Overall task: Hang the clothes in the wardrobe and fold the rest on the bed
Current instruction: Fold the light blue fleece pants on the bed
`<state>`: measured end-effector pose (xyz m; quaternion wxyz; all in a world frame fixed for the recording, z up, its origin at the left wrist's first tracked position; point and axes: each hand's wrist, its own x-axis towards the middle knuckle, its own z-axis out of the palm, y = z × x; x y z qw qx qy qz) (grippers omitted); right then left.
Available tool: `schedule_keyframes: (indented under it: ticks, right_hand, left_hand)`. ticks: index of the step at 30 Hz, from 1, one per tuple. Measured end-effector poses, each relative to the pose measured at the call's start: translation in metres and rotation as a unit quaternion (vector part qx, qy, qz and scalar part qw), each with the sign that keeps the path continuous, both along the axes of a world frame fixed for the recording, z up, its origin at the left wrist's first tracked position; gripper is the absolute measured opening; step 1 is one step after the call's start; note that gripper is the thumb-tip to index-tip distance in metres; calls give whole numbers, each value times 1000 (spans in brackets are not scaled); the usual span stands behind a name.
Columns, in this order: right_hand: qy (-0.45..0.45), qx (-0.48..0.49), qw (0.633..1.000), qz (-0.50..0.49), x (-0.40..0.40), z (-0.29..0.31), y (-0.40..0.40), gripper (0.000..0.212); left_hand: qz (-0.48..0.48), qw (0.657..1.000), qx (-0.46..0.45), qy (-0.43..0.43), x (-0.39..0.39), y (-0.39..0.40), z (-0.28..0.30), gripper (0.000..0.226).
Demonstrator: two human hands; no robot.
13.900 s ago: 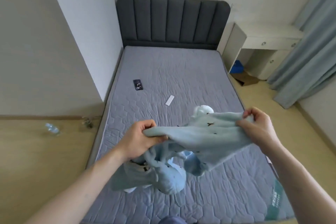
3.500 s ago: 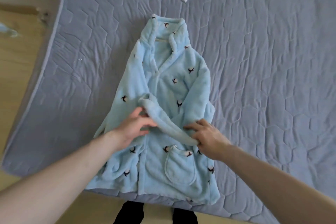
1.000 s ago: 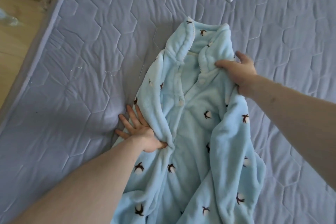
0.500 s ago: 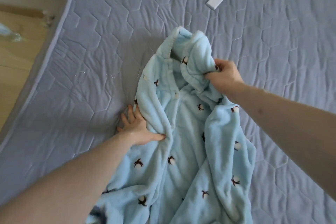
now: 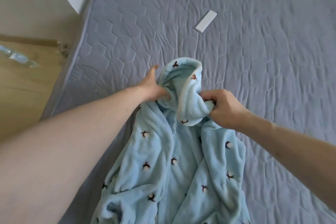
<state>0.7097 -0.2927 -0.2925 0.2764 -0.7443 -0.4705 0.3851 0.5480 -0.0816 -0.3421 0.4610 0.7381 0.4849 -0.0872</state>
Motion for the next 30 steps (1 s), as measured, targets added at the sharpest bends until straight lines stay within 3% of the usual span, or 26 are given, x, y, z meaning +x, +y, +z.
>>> schedule_keyframes:
  ticks: [3, 5, 6, 7, 10, 13, 16, 19, 21, 22, 25, 28, 30]
  right_hand:
    - [-30, 8, 999, 34, 2, -3, -13, 39]
    - [-81, 25, 995, 50, 7, -8, -22, 36]
    - [-116, 39, 991, 48, 10, -12, -28, 38]
    - [-154, 58, 986, 36, 13, -15, -35, 42]
    - [-251, 102, 962, 1, 18, -23, -64, 42]
    - [-273, 51, 959, 54, 7, -34, -96, 32]
    - [-257, -87, 954, 125, -12, -51, -123, 45]
    - [-213, -214, 944, 133, -40, -65, -143, 64]
    - [-186, -228, 951, 90, -58, -71, -148, 65]
    - [-187, -208, 959, 54, -66, -72, -149, 61]
    - [-197, -119, 970, -79, -83, -77, -146, 54]
    - [-177, -165, 965, -104, -96, -87, -141, 86]
    - [-136, -219, 961, -101, -103, -95, -136, 103]
  left_hand:
    - [-24, 999, -7, -31, 15, -5, -6, 89]
    - [5, 995, 94, -39, 18, -11, -7, 37]
    - [18, 984, 166, -63, 16, -16, -5, 18]
    - [20, 966, 238, -102, 9, -21, -2, 14]
    - [-74, 899, 384, -196, -28, -42, 13, 26]
    - [-266, 867, 392, -154, -86, -64, 15, 27]
    - [-392, 861, 322, -37, -133, -91, 4, 41]
    - [-418, 890, 159, 84, -162, -115, -14, 61]
    - [-405, 899, 82, 144, -167, -126, -20, 58]
    - [-375, 912, 94, 140, -164, -130, -19, 47]
    - [-188, 943, 275, 17, -144, -129, -16, 16]
    - [-81, 932, 351, -37, -114, -127, -22, 48]
    - [67, 965, 255, 3, -93, -127, -29, 77]
